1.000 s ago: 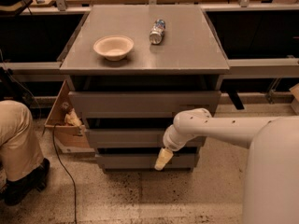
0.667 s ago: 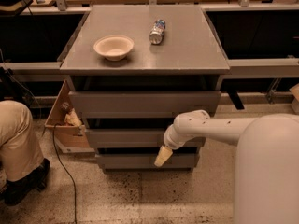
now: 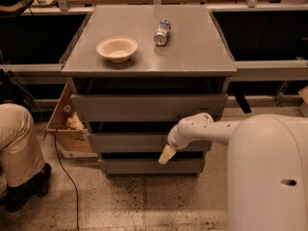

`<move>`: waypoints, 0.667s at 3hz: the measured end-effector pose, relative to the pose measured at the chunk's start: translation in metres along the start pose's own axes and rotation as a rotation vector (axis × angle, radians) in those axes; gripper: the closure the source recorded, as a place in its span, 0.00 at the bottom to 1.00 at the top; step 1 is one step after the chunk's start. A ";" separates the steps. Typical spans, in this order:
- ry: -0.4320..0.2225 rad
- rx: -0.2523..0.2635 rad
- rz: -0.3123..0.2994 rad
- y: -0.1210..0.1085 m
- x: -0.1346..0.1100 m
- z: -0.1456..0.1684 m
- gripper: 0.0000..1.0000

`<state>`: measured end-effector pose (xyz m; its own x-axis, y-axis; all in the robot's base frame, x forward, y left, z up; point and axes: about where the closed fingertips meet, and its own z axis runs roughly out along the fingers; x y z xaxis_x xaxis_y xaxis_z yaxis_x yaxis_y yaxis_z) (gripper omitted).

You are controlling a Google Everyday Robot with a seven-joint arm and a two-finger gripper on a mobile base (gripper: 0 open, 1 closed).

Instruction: Open middle drawer

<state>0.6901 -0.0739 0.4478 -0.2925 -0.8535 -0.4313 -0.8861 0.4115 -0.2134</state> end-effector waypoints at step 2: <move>0.022 -0.006 -0.035 -0.008 -0.005 0.034 0.16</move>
Offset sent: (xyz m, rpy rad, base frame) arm 0.0299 0.0168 -0.0442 -0.0580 0.0183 0.0531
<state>0.7106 -0.0620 0.4216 -0.2687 -0.8742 -0.4045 -0.8981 0.3791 -0.2227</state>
